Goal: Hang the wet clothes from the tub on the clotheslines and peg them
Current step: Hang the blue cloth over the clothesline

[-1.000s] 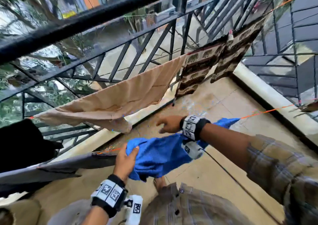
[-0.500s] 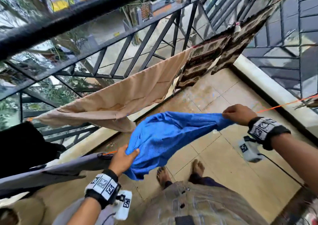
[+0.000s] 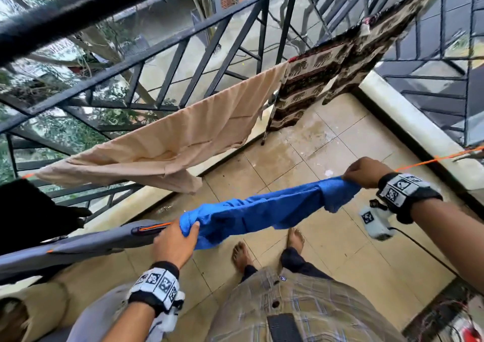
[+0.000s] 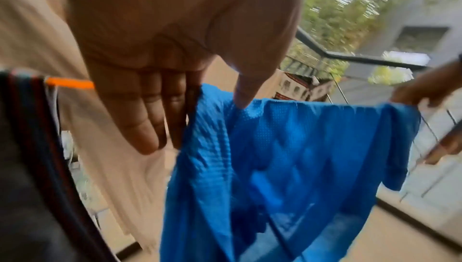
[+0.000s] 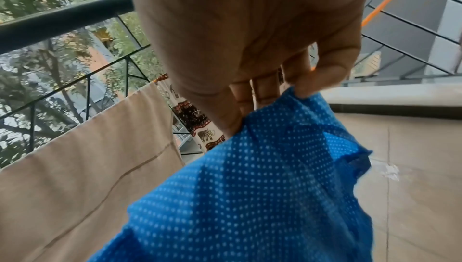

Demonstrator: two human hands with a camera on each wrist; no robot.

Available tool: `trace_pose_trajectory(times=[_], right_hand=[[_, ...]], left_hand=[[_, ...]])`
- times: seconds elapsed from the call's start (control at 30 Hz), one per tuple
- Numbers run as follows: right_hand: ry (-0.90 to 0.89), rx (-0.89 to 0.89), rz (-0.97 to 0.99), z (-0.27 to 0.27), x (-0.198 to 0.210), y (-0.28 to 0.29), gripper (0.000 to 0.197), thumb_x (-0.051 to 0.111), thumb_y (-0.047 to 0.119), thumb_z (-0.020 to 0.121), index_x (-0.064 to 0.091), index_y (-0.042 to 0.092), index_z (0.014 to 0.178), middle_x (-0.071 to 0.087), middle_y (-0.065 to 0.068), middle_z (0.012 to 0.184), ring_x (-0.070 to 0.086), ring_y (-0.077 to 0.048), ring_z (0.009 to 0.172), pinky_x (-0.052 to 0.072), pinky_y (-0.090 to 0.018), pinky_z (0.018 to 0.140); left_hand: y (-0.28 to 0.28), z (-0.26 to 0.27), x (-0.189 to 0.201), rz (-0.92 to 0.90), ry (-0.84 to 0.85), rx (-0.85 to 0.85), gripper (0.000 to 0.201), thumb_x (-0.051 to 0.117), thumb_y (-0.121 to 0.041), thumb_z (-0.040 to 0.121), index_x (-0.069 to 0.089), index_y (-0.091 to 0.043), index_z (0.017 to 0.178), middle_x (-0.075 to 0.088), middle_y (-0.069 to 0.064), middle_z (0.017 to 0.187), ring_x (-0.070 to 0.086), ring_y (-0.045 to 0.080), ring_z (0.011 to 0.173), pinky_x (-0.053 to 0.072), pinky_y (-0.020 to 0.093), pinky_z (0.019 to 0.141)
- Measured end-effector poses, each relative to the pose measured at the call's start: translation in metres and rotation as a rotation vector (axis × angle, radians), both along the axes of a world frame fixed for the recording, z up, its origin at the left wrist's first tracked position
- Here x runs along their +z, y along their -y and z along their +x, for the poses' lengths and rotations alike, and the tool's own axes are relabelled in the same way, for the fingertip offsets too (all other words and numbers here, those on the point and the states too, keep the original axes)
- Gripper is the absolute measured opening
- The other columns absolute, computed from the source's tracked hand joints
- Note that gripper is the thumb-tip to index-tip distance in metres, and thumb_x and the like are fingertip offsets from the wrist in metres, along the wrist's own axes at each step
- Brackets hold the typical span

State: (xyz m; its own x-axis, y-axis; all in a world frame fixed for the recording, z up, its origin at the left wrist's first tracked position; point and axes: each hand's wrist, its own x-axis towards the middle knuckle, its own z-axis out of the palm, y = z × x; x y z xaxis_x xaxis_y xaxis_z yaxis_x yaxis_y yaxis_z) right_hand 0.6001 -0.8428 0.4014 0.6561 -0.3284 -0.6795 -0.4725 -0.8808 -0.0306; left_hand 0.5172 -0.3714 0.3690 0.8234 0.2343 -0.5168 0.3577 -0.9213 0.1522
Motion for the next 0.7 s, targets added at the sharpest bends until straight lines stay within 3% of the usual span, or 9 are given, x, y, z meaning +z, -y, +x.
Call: trace_pose_trajectory(times=[0.13,0.2,0.27,0.37,0.43,0.5,0.57,0.63,0.7], right_hand=[[0.201,-0.033,0.001,-0.006,0.003,0.012,0.014,0.060,0.034,0.086,0.065,0.027,0.075,0.070,-0.007,0.086,0.063,-0.030,0.084,0.044,-0.030,0.070],[0.303,-0.078,0.024,-0.013,0.000,0.016,0.015,0.058,0.032,0.090,0.063,0.027,0.077,0.069,-0.010,0.087,0.062,-0.031,0.086,0.039,-0.029,0.070],[0.417,-0.150,0.079,-0.018,-0.001,0.022,0.015,0.057,0.028,0.092,0.066,0.022,0.082,0.069,-0.012,0.088,0.063,-0.032,0.088,0.038,-0.029,0.070],[0.562,-0.275,0.208,-0.020,0.006,0.033,0.025,0.055,0.031,0.092,0.069,0.010,0.089,0.068,-0.015,0.087,0.064,-0.036,0.086,0.050,-0.038,0.076],[0.649,-0.318,0.230,-0.014,0.023,0.046,0.040,0.046,0.038,0.085,0.067,0.004,0.089,0.067,-0.020,0.086,0.064,-0.037,0.085,0.053,-0.046,0.077],[0.728,-0.300,0.203,0.006,0.049,0.065,0.044,0.045,0.036,0.089,0.067,-0.001,0.094,0.067,-0.026,0.093,0.064,-0.037,0.091,0.048,-0.044,0.079],[0.813,-0.271,0.152,0.040,0.082,0.087,0.040,0.048,0.030,0.096,0.067,-0.005,0.099,0.066,-0.032,0.099,0.066,-0.027,0.091,0.045,-0.040,0.078],[0.936,-0.232,0.164,0.082,0.112,0.102,0.041,0.048,0.030,0.093,0.068,-0.005,0.097,0.066,-0.032,0.096,0.059,0.003,0.066,0.042,-0.032,0.069],[0.999,-0.160,0.216,0.119,0.131,0.100,0.030,0.052,0.028,0.092,0.072,0.006,0.092,0.073,-0.010,0.086,0.050,0.004,0.064,0.036,-0.019,0.059]], left_hand=[[-0.001,0.021,0.020,0.241,-0.004,-0.081,0.064,0.036,-0.075,0.087,0.068,-0.020,0.089,0.072,0.014,0.094,0.068,0.035,0.094,0.049,0.037,0.076],[-0.008,0.039,0.016,0.156,0.100,-0.142,0.051,0.045,-0.065,0.089,0.066,-0.019,0.084,0.072,0.015,0.091,0.067,0.035,0.091,0.050,0.039,0.075],[-0.006,0.056,0.007,-0.003,0.118,-0.244,0.036,0.055,-0.056,0.090,0.068,-0.022,0.092,0.073,0.012,0.097,0.067,0.034,0.094,0.052,0.041,0.078],[0.013,0.071,-0.013,-0.189,-0.027,-0.339,0.032,0.060,-0.050,0.091,0.072,-0.027,0.111,0.071,0.003,0.117,0.065,0.026,0.107,0.049,0.036,0.092],[0.025,0.073,-0.025,-0.157,-0.146,-0.340,0.035,0.051,-0.053,0.094,0.072,-0.030,0.107,0.072,0.003,0.112,0.066,0.026,0.106,0.049,0.035,0.091],[0.027,0.072,-0.034,-0.139,-0.224,-0.286,0.040,0.046,-0.053,0.095,0.072,-0.023,0.101,0.073,0.009,0.106,0.066,0.028,0.104,0.049,0.036,0.089],[0.023,0.068,-0.041,-0.189,-0.218,-0.217,0.046,0.047,-0.054,0.091,0.074,-0.019,0.103,0.072,0.011,0.113,0.065,0.028,0.109,0.047,0.035,0.093],[0.023,0.062,-0.045,-0.235,-0.194,-0.162,0.036,0.056,-0.042,0.094,0.073,-0.017,0.114,0.069,0.008,0.122,0.062,0.026,0.115,0.043,0.032,0.096],[0.025,0.057,-0.046,-0.243,-0.157,-0.145,0.028,0.059,-0.028,0.097,0.071,-0.016,0.119,0.068,0.011,0.124,0.062,0.026,0.114,0.042,0.031,0.094]])
